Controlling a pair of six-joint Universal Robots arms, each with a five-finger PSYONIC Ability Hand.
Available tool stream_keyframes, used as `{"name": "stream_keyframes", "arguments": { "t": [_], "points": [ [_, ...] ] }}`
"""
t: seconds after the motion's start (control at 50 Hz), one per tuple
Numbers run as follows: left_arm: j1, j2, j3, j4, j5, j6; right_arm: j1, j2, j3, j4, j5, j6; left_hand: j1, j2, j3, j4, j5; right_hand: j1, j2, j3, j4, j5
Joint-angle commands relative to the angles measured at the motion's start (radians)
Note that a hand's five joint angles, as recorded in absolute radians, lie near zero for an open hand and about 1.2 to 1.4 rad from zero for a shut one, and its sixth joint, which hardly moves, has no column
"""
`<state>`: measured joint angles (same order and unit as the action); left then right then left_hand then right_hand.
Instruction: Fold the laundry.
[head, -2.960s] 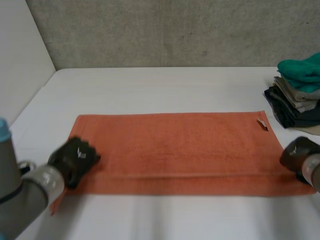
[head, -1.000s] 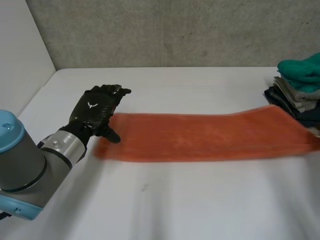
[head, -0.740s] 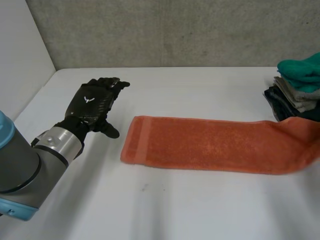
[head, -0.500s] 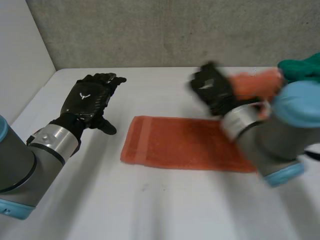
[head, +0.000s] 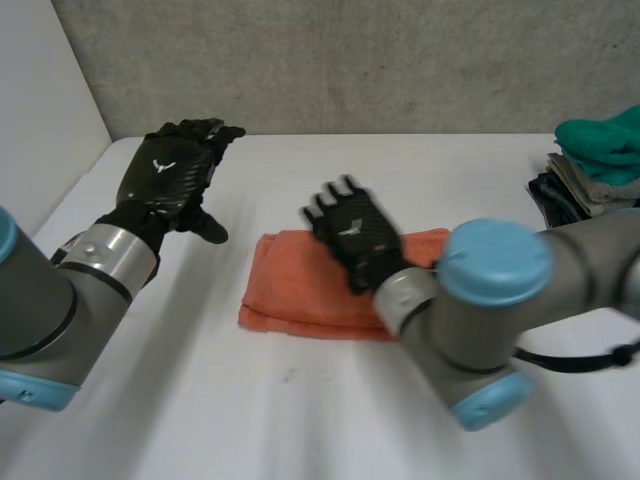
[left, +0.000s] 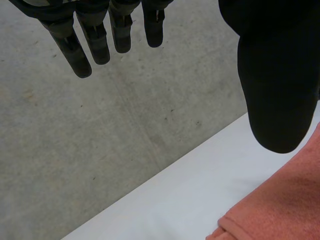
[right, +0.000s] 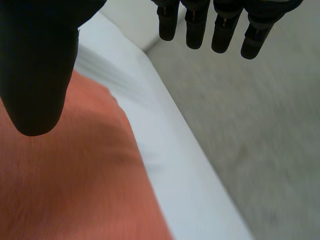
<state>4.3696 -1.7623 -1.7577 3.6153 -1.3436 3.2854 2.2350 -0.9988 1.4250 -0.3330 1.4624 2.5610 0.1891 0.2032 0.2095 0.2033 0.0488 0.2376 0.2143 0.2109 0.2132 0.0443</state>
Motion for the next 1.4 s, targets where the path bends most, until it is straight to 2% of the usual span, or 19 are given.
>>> {"name": "stream_keyframes", "arguments": {
  "t": [0.02,0.16,0.22,0.3,0.36,0.46,0.58,0.62,0.72,0.76,0.82,0.84,0.86,0.9,0.92,1.0,1.12,1.28,1.4],
  "points": [
    [-0.133,-0.137,0.104,-0.006,-0.008,0.007,-0.141,-0.101,0.132,0.138,0.016,0.186,0.010,-0.004,-0.011,-0.004,-0.025,-0.063,-0.040,-0.036,-0.039,-0.044],
    [-0.197,-0.302,0.247,-0.027,-0.077,0.049,-0.270,-0.093,0.235,0.170,0.084,0.154,0.013,-0.001,-0.008,-0.001,-0.022,-0.062,-0.039,-0.035,-0.037,-0.043],
    [-0.206,-0.324,0.271,-0.050,-0.137,0.072,-0.299,-0.078,0.256,0.167,0.093,0.108,0.013,-0.001,-0.008,-0.001,-0.022,0.170,0.193,0.196,0.194,0.188],
    [-0.228,-0.321,0.274,-0.060,-0.167,0.082,-0.342,-0.075,0.272,0.164,0.105,0.022,0.010,-0.004,-0.011,-0.004,-0.025,1.156,1.179,1.183,1.180,1.175],
    [-0.231,-0.293,0.262,-0.064,-0.169,0.082,-0.368,-0.086,0.270,0.103,0.107,-0.036,0.010,-0.004,-0.011,-0.004,-0.025,1.159,1.182,1.185,1.183,1.177],
    [-0.222,-0.214,0.205,-0.064,-0.172,0.077,-0.351,-0.150,0.230,-0.024,0.111,-0.114,0.007,-0.007,-0.014,-0.007,-0.027,1.159,1.182,1.185,1.183,1.177],
    [-0.187,-0.114,0.109,-0.061,-0.209,0.077,-0.094,-0.123,0.100,-0.040,0.052,-0.147,0.007,-0.007,-0.014,-0.007,-0.027,1.159,1.182,1.185,1.183,1.177],
    [-0.156,-0.086,0.080,-0.061,-0.232,0.074,0.006,-0.058,0.058,-0.034,-0.025,-0.145,0.007,-0.007,-0.014,-0.007,-0.027,1.159,1.182,1.185,1.183,1.177],
    [-0.124,-0.069,0.046,-0.061,-0.244,0.071,0.081,0.049,0.020,-0.023,-0.192,-0.128,0.004,-0.010,-0.017,-0.010,-0.030,1.159,1.182,1.185,1.183,1.177],
    [-0.117,-0.069,0.043,-0.061,-0.244,0.069,0.086,0.089,-0.001,-0.021,-0.211,-0.093,0.007,-0.007,-0.014,-0.007,-0.027,1.159,1.182,1.185,1.183,1.177],
    [-0.101,-0.069,0.041,-0.061,-0.243,0.069,0.081,0.097,-0.037,-0.017,-0.165,-0.024,0.007,-0.007,-0.014,-0.007,-0.027,1.159,1.182,1.185,1.183,1.177],
    [-0.099,-0.069,0.043,-0.061,-0.241,0.069,0.080,0.088,-0.047,-0.009,-0.116,0.044,0.007,-0.007,-0.014,-0.007,-0.027,0.750,0.773,0.777,0.774,0.769],
    [-0.097,-0.071,0.050,-0.061,-0.239,0.068,0.080,0.083,-0.049,-0.006,-0.093,0.085,0.007,-0.007,-0.014,-0.007,-0.027,0.496,0.519,0.523,0.520,0.515],
    [-0.099,-0.074,0.060,-0.061,-0.238,0.069,0.072,0.065,-0.051,0.002,-0.050,0.184,0.004,-0.010,-0.017,-0.010,-0.030,0.096,0.119,0.123,0.120,0.115],
    [-0.101,-0.077,0.064,-0.060,-0.236,0.069,0.063,0.039,-0.049,0.005,-0.028,0.270,0.004,-0.010,-0.017,-0.010,-0.030,0.036,0.059,0.063,0.060,0.055],
    [-0.116,-0.091,0.122,-0.058,-0.233,0.060,-0.020,-0.067,-0.023,0.026,-0.024,0.448,0.004,-0.010,-0.017,-0.010,-0.030,-0.038,-0.015,-0.011,-0.014,-0.019],
    [-0.208,-0.175,0.253,-0.082,-0.233,-0.024,-0.144,-0.146,-0.035,0.195,-0.011,0.515,0.004,-0.010,-0.017,-0.010,-0.030,-0.041,-0.018,-0.014,-0.017,-0.022],
    [-0.331,-0.370,0.426,-0.351,-0.272,-0.055,-0.164,0.035,-0.225,0.426,-0.071,0.516,0.013,-0.001,-0.008,-0.002,-0.022,-0.063,-0.040,-0.036,-0.039,-0.044],
    [-0.364,-0.453,0.454,-0.445,-0.440,-0.059,-0.163,0.144,-0.316,0.486,-0.226,0.510,0.004,-0.010,-0.017,-0.010,-0.030,-0.063,-0.040,-0.036,-0.039,-0.044]
  ]
}}
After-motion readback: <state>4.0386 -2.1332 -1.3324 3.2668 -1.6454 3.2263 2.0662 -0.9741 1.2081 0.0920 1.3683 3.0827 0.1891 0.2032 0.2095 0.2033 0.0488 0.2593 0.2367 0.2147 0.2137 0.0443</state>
